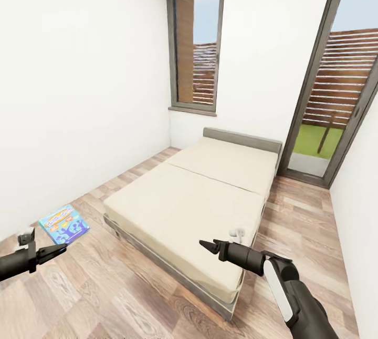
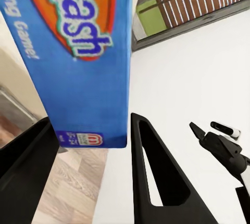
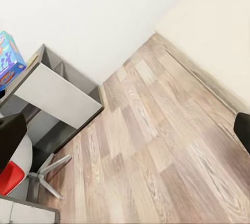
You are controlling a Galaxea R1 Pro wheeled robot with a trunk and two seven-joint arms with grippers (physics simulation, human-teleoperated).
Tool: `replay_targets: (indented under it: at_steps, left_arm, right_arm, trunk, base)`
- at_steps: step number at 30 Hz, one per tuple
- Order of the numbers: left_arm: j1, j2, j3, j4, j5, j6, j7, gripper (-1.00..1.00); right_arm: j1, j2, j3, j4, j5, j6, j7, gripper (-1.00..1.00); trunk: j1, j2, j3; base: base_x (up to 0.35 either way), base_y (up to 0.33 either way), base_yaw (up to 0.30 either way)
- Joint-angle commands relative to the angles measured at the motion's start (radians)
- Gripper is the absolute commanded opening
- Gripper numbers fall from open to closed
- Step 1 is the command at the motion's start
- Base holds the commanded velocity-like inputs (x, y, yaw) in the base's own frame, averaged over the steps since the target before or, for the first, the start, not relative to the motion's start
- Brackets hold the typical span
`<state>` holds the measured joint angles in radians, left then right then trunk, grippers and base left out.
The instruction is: Put all the toys in the child's room - the three board games (two on the bed and one on the table), the two jigsaw puzzles on the table, and the tennis ball on the table - inside the toy box on the table in the child's room.
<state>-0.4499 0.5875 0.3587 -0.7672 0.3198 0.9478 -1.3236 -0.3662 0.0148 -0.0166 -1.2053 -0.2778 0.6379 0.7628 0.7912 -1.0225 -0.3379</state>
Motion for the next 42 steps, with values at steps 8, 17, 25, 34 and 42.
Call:
replay_targets:
  at_steps: [8, 17, 25, 34, 42]
  left_arm:
    - [-0.001, 0.0, 0.0, 0.0, 0.004, 0.009, -0.002, -1.0]
    - [-0.001, -0.001, 0.0, 0.0, 0.004, 0.009, -0.002, -1.0]
    - [-0.001, -0.002, 0.0, 0.0, 0.005, 0.009, -0.002, -1.0]
    - [-0.001, -0.002, 0.001, 0.0, 0.005, 0.009, -0.002, -1.0]
    - [-0.001, -0.002, 0.002, 0.0, 0.005, 0.009, -0.002, -1.0]
  right_arm:
    - [0.0, 0.001, -0.002, 0.0, -0.004, 0.006, 0.001, 1.0]
    - [0.0, 0.001, -0.002, 0.0, -0.004, 0.005, 0.001, 1.0]
    - [0.0, 0.001, -0.002, 0.0, -0.004, 0.006, 0.001, 1.0]
    - [0.0, 0.001, -0.002, 0.0, -0.004, 0.005, 0.001, 1.0]
    - [0.0, 0.001, -0.002, 0.004, -0.004, 0.005, 0.001, 1.0]
  trunk:
    - [-0.031, 0.055, 0.024]
    - [-0.065, 0.118, 0.052]
    - [-0.096, 0.174, 0.077]
    - [-0.13, 0.237, 0.105]
    - [-0.161, 0.293, 0.131]
  base:
    - [0.0, 0.0, 0.29]
    - [0.0, 0.0, 0.29]
    - [0.0, 0.0, 0.29]
    - [0.0, 0.0, 0.29]
    - [0.0, 0.0, 0.29]
